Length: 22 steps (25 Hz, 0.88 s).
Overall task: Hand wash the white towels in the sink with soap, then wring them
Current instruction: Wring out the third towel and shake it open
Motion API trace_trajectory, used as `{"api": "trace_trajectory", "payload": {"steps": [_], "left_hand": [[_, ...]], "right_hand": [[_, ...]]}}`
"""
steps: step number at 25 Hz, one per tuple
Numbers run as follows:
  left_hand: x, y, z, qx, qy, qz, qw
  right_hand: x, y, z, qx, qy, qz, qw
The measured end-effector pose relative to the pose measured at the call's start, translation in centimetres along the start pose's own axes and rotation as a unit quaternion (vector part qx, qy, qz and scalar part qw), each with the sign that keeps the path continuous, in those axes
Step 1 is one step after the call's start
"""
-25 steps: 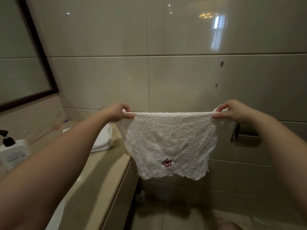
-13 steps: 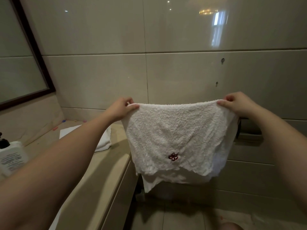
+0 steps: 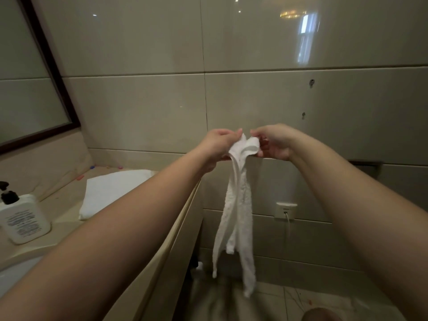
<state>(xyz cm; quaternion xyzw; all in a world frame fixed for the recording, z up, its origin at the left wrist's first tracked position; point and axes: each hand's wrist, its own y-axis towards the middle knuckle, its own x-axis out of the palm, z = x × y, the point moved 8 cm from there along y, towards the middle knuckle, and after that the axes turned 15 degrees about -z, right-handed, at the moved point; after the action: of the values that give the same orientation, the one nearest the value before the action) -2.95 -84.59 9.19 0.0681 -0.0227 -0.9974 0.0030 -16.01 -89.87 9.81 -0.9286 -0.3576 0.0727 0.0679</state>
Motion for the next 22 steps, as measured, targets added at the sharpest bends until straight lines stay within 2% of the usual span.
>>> {"api": "trace_trajectory", "payload": {"steps": [4, 6, 7, 12, 14, 16, 18, 21, 22], "left_hand": [[0.3, -1.1, 2.3, 0.016, 0.172, -0.064, 0.983], [0.0, -1.7, 2.7, 0.027, 0.202, -0.071, 0.976], [-0.3, -1.8, 2.9, 0.043, 0.195, -0.067, 0.978], [-1.7, -1.7, 2.9, 0.09, 0.008, 0.002, 0.996], [-1.5, -1.5, 3.1, 0.11, 0.028, -0.02, 0.993], [-2.1, -1.5, 3.1, 0.13, 0.025, -0.022, 0.991], [-3.4, -1.2, 2.5, 0.118, -0.043, -0.013, 0.992], [-4.0, -1.5, 1.8, 0.068, -0.134, -0.03, 0.988], [-4.3, -1.6, 1.5, 0.056, -0.161, -0.034, 0.985]], "right_hand": [[1.2, -0.1, -0.7, -0.006, 0.041, -0.037, 0.998], [1.8, -0.2, -0.8, -0.013, 0.079, -0.061, 0.995], [1.9, 0.0, -0.9, -0.022, 0.077, -0.065, 0.995], [2.4, 0.7, -2.7, -0.12, 0.013, -0.028, 0.992], [2.8, 1.0, -3.3, -0.154, 0.021, -0.006, 0.988], [3.2, 1.3, -3.3, -0.173, 0.039, -0.026, 0.984], [2.6, 1.4, -3.4, -0.196, -0.003, -0.018, 0.98], [-0.1, 1.8, -3.0, -0.236, -0.136, 0.109, 0.956], [-0.2, 2.5, -2.3, -0.227, -0.131, 0.092, 0.961]]}}
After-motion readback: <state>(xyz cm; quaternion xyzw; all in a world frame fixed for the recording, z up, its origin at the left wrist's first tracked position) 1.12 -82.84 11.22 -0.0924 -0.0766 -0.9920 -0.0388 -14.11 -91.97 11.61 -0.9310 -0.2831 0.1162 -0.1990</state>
